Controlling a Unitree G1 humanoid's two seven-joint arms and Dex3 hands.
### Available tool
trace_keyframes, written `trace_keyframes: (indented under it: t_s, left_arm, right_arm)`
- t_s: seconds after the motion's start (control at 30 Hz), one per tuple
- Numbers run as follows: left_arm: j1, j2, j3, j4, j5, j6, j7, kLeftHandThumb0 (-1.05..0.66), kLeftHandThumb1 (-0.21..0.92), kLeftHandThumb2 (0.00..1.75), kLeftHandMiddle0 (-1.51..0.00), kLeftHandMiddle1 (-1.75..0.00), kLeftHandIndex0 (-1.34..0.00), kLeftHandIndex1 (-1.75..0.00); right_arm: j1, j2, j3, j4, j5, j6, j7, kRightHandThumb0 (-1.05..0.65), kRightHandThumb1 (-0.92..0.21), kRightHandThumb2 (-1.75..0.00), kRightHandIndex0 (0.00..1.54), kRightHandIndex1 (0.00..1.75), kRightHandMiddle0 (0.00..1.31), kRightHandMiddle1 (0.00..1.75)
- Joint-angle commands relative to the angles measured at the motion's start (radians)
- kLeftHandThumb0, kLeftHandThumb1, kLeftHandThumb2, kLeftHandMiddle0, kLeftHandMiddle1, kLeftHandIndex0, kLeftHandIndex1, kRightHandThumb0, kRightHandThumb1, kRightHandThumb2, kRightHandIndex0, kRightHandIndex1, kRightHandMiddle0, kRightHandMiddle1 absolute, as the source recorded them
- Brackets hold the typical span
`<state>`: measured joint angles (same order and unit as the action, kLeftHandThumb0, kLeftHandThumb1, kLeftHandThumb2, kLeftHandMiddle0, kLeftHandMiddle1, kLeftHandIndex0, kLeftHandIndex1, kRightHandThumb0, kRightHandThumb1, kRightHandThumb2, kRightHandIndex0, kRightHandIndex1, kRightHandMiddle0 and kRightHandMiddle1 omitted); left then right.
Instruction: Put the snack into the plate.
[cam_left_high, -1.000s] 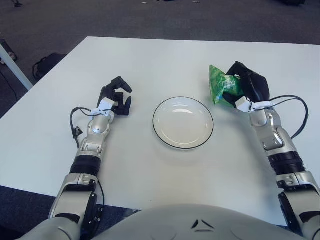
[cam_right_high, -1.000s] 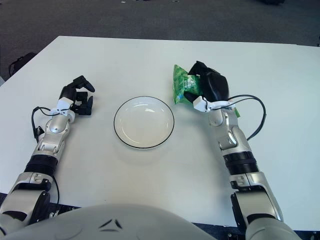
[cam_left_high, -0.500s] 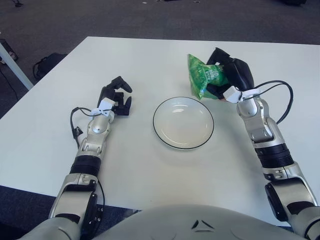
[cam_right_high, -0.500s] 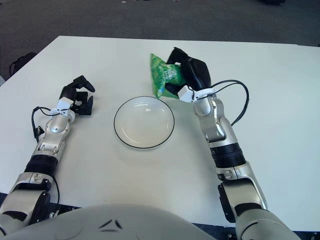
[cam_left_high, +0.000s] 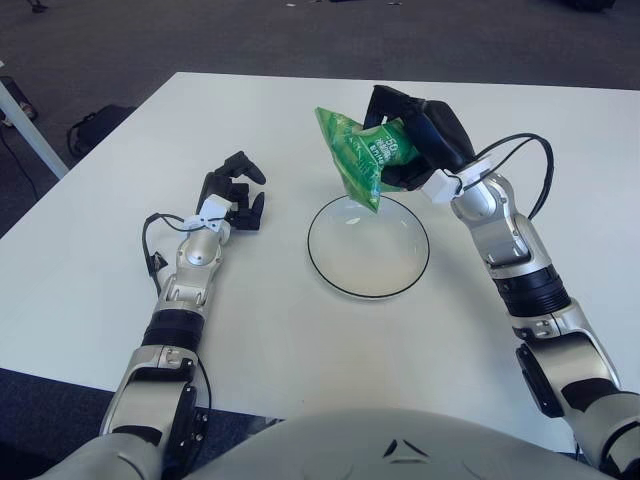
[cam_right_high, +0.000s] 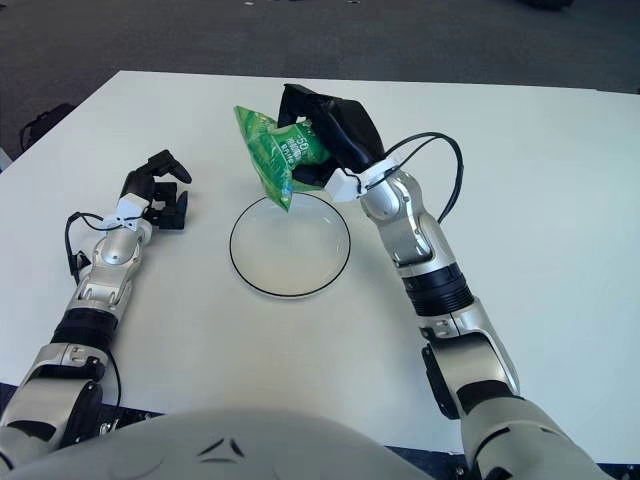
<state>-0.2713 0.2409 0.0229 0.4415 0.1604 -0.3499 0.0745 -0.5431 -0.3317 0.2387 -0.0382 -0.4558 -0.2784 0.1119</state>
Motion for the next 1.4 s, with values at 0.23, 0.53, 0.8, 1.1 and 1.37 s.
trace_keyframes:
  t_s: [0.23, 0.53, 0.8, 1.1, 1.37]
  left_arm:
    - [0.098, -0.050, -0.020, 0.079, -0.007, -0.012, 0.001, -0.54, 0.19, 1.47, -1.35, -1.75, -0.72, -1.75]
    - [0.094, -0.054, -0.019, 0.081, -0.006, -0.015, 0.006, -0.53, 0.20, 1.46, -1.35, -1.75, -0.71, -1.75]
    - [0.092, -0.047, -0.022, 0.084, 0.002, -0.028, 0.006, -0.55, 0.17, 1.50, -1.35, -1.75, -0.74, -1.75]
    - [0.096, -0.040, -0.026, 0.079, 0.017, -0.029, 0.009, -0.54, 0.17, 1.50, -1.35, -1.75, -0.74, -1.75]
    - [0.094, -0.036, -0.033, 0.075, 0.036, -0.012, 0.020, -0.54, 0.18, 1.48, -1.34, -1.75, -0.73, -1.75]
  right_arm:
    - [0.025, 0.011, 0.061, -0.086, 0.021, -0.017, 0.123, 0.00, 0.05, -1.70, 0.92, 1.64, 0.66, 1.75]
    - [0.060, -0.002, 0.098, -0.092, 0.035, -0.052, 0.207, 0.00, 0.05, -1.71, 0.91, 1.67, 0.66, 1.75]
    - [0.055, -0.045, 0.120, -0.085, 0.078, -0.067, 0.331, 0.00, 0.02, -1.67, 0.89, 1.67, 0.63, 1.75]
    - [0.053, -0.092, 0.122, -0.077, 0.078, -0.068, 0.426, 0.00, -0.11, -1.53, 0.72, 1.74, 0.62, 1.65]
    - [0.030, -0.161, 0.132, 0.006, 0.104, -0.166, 0.503, -0.34, -0.23, -1.13, 0.06, 0.77, 0.05, 0.98]
